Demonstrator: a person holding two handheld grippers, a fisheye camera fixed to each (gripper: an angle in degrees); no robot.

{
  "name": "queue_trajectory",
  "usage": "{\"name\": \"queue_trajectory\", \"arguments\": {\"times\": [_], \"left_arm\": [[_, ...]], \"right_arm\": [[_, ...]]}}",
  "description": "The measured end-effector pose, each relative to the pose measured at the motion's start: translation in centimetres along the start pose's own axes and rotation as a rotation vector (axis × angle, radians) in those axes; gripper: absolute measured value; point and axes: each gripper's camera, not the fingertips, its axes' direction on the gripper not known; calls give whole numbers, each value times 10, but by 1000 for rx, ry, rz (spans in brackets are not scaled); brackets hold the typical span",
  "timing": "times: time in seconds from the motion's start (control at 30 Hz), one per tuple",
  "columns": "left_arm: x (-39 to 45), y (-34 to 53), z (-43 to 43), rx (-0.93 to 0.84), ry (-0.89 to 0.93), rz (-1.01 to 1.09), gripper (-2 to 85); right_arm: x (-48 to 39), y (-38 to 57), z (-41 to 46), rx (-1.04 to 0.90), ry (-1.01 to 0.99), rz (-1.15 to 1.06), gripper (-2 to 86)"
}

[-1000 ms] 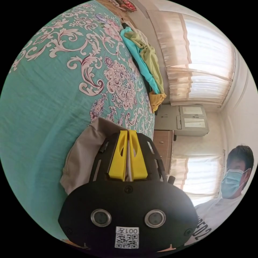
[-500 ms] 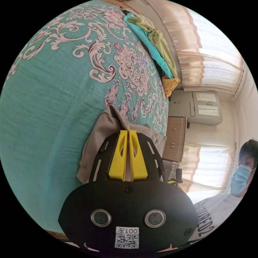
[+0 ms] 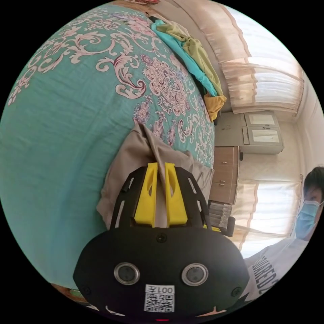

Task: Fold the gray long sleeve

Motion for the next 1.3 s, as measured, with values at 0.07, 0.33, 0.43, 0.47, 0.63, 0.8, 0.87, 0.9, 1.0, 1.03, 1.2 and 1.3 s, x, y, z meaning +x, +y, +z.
{"name": "queue_trajectory", "arguments": {"times": [0.07, 0.33, 0.43, 0.47, 0.63, 0.8, 0.87, 0.9, 1.0, 1.03, 1.2, 1.3], "left_arm": [[17, 21, 2, -21, 8, 12, 3], [100, 157, 105, -447, 101, 82, 12], [127, 203, 142, -481, 54, 95, 21], [137, 215, 153, -457, 49, 84, 28], [170, 245, 181, -362, -90, 37, 23], [184, 267, 175, -262, -37, -50, -6], [190, 277, 160, -241, 9, -48, -8], [194, 285, 150, -230, 19, -49, -8], [198, 304, 138, -213, 29, -48, -9], [198, 307, 139, -210, 22, -50, -9], [204, 331, 158, -196, -57, -36, -11], [216, 354, 151, -149, -54, -67, -10]], "right_arm": [[-7, 0, 5, 27, 38, -21, 89], [-27, -14, 49, 21, 227, -156, 96], [-34, -15, 60, -6, 310, -219, 70], [-34, -15, 61, -21, 331, -241, 54], [-30, -13, 47, -68, 212, -318, 18], [-26, -8, 34, -108, 109, -364, 10], [-28, -6, 30, -117, 117, -384, 9], [-28, -5, 29, -128, 108, -397, 9], [-27, -2, 41, -178, 94, -418, 8], [-26, 0, 45, -186, 100, -424, 8], [-25, 21, 78, -236, 227, -478, 12], [-22, 39, 63, -213, 317, -471, 19]]}}
